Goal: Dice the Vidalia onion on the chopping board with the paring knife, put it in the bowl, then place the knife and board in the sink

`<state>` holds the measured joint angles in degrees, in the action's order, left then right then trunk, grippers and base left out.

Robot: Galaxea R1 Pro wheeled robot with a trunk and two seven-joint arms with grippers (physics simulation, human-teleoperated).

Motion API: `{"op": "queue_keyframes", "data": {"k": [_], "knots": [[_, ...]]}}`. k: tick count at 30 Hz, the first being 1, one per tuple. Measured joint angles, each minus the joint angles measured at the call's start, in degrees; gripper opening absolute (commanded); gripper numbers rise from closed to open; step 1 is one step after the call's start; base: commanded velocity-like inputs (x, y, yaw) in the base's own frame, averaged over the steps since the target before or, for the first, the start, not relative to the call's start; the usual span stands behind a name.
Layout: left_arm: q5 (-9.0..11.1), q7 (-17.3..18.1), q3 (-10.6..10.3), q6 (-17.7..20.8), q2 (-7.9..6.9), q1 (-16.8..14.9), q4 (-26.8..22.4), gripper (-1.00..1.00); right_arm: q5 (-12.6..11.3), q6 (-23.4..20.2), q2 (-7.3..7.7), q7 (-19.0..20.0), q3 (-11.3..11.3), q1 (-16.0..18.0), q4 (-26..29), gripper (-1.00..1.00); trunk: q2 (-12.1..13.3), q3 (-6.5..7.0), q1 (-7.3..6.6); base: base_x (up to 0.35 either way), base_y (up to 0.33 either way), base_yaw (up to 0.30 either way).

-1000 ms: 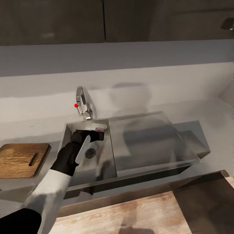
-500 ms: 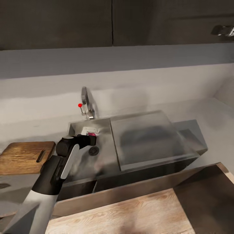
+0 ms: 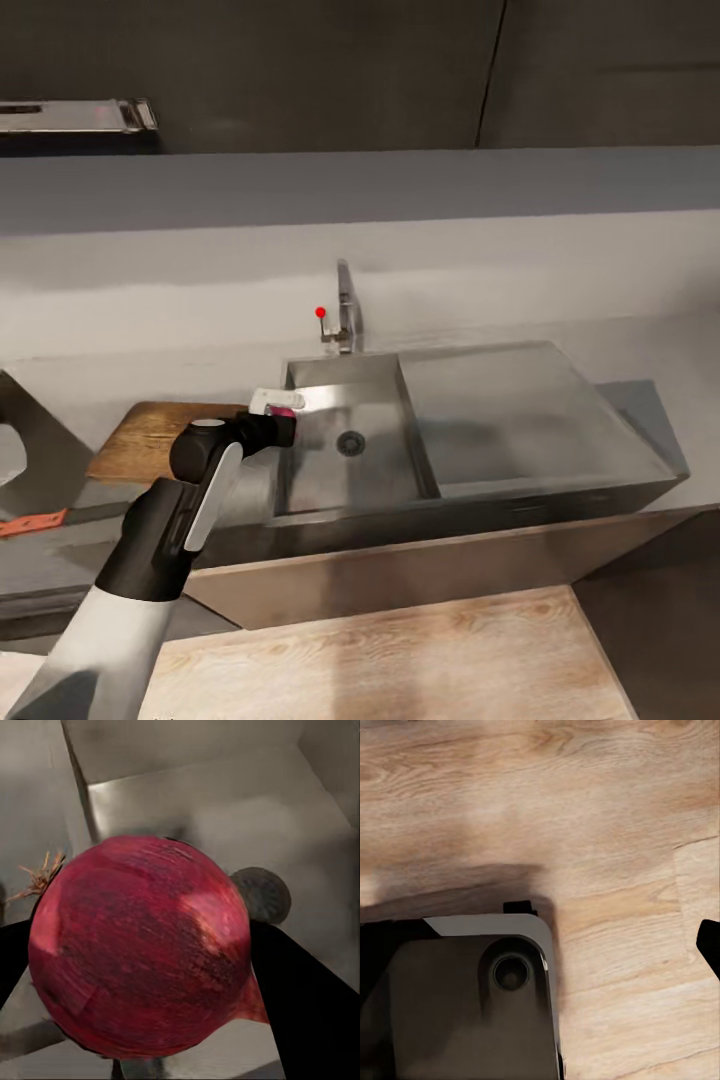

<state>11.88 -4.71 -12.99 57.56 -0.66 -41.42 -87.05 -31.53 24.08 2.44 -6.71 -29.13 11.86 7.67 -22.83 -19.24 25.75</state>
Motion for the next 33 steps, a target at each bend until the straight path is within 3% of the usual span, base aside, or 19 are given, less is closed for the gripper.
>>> {"op": "queue_keyframes", "data": {"k": [10, 18, 33], "knots": [[0.0, 0.0, 0.0, 0.0, 0.00, 0.0, 0.1, -1.00, 0.0, 0.0, 0.06, 0.0, 0.0, 0.0, 0.0, 1.00, 0.0, 0.67, 0.00, 0.153, 0.286, 0.225], [0.0, 0.0, -0.1, 0.0, 0.01, 0.0, 0.1, -1.00, 0.0, 0.0, 0.09, 0.0, 0.0, 0.0, 0.0, 1.00, 0.0, 0.85, 0.02, -0.122, 0.249, 0.053], [0.0, 0.0, -0.1, 0.0, -0.05, 0.0, 0.4, -1.00, -0.6, 0.0, 0.09, 0.0, 0.0, 0.0, 0.0, 1.00, 0.0, 0.85, 0.00, 0.044, 0.054, 0.001]]}}
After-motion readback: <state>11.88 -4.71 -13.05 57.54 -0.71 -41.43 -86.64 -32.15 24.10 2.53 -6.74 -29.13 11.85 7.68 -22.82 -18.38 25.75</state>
